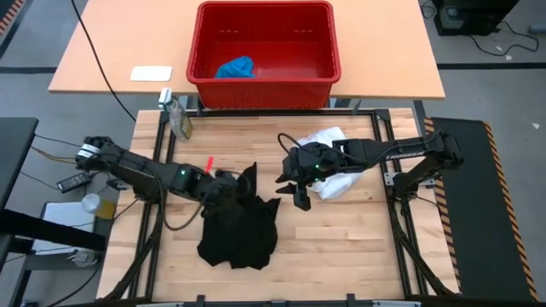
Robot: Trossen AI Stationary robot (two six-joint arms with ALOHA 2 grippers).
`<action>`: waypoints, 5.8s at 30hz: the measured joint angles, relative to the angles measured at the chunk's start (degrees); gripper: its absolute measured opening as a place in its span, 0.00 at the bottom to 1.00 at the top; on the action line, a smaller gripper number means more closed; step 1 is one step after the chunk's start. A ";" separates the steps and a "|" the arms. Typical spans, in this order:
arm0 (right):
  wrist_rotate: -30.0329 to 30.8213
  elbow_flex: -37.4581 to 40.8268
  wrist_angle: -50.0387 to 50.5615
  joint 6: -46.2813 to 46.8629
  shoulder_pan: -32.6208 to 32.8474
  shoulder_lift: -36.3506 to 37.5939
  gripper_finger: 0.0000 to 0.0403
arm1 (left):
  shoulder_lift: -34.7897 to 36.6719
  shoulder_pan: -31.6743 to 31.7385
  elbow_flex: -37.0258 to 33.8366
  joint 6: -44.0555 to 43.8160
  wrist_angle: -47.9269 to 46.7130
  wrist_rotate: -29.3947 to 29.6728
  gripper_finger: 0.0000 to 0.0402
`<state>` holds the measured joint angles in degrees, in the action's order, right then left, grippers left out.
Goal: Fold laundry
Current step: Fold the black shirt
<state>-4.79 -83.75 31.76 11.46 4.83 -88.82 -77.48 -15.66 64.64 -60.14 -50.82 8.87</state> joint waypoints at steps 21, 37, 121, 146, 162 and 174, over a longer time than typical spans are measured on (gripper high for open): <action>-1.27 7.04 -6.75 4.11 1.04 -0.04 0.38 | -8.70 3.41 -5.31 -7.21 0.79 -4.81 0.35; -2.22 7.07 -2.15 2.72 2.24 3.63 0.38 | 4.14 -3.32 2.27 25.08 17.35 2.51 0.01; 1.18 16.18 -19.32 0.28 6.22 12.81 0.38 | 6.69 -8.39 26.25 47.32 21.71 36.75 0.00; 3.41 11.31 -12.30 1.98 -0.78 2.09 0.55 | 5.21 3.83 53.97 48.75 25.21 -7.59 0.00; -13.51 11.31 -16.64 -4.99 -2.80 -18.24 0.71 | 4.66 -5.01 45.91 6.81 -19.65 -22.42 0.02; -15.80 11.31 -12.29 -5.85 -2.23 -15.25 0.67 | 4.68 -18.45 14.32 -3.44 -21.70 -23.35 0.02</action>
<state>-20.59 -72.44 19.47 5.62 2.60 -104.07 -72.80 -34.12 78.95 -63.58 -72.52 -14.47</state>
